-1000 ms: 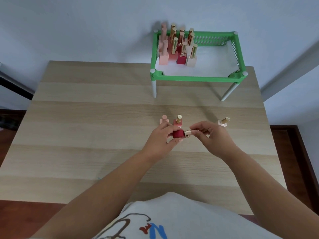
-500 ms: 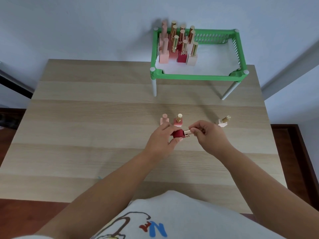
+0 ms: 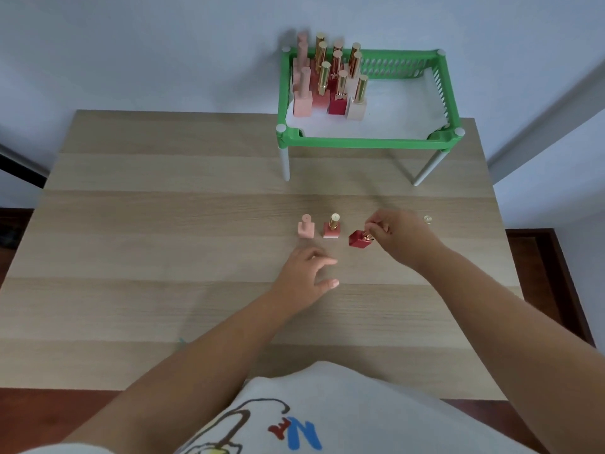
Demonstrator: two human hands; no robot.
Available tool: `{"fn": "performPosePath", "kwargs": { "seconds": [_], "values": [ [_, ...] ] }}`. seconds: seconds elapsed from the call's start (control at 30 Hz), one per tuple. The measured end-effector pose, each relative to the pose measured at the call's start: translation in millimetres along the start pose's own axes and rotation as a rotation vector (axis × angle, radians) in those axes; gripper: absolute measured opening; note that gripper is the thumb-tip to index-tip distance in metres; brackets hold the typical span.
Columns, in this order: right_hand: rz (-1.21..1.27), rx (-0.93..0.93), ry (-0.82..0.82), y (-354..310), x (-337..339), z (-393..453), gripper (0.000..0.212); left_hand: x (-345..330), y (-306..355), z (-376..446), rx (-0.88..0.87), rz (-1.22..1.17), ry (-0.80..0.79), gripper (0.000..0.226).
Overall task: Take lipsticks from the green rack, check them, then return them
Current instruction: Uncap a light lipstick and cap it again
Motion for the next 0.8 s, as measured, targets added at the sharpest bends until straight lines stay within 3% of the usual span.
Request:
{"fn": "performPosePath", "kwargs": {
  "seconds": [0.1,0.37,0.6,0.7,0.8],
  "values": [
    [-0.084,-0.003,-0.047,0,-1,10,0.019,-4,-2,-9,-0.103,0.143,0.050,0.045],
    [-0.189,-0.008,-0.159,-19,-16,25,0.020,-29,-23,-25,-0.151,0.377,-0.003,0.054],
    [-0.179,-0.011,-0.127,-21,-19,26,0.021,-31,-25,-24,-0.142,0.400,0.002,0.055],
    [-0.162,-0.019,-0.102,-19,-16,23,0.032,-31,-26,-23,-0.140,0.398,0.002,0.055],
    [-0.120,-0.043,0.033,-8,7,20,0.036,-31,-25,-23,-0.145,0.402,0.002,0.055]
  ]
}}
Point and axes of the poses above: each hand's wrist, its own z-axis towards the middle knuckle, its own x-axis out of the back of the hand, y = z × x, the point moved 8 cm from there along z, towards the middle knuckle, and after that the axes turned 13 degrees about x, right-handed, at the moved point
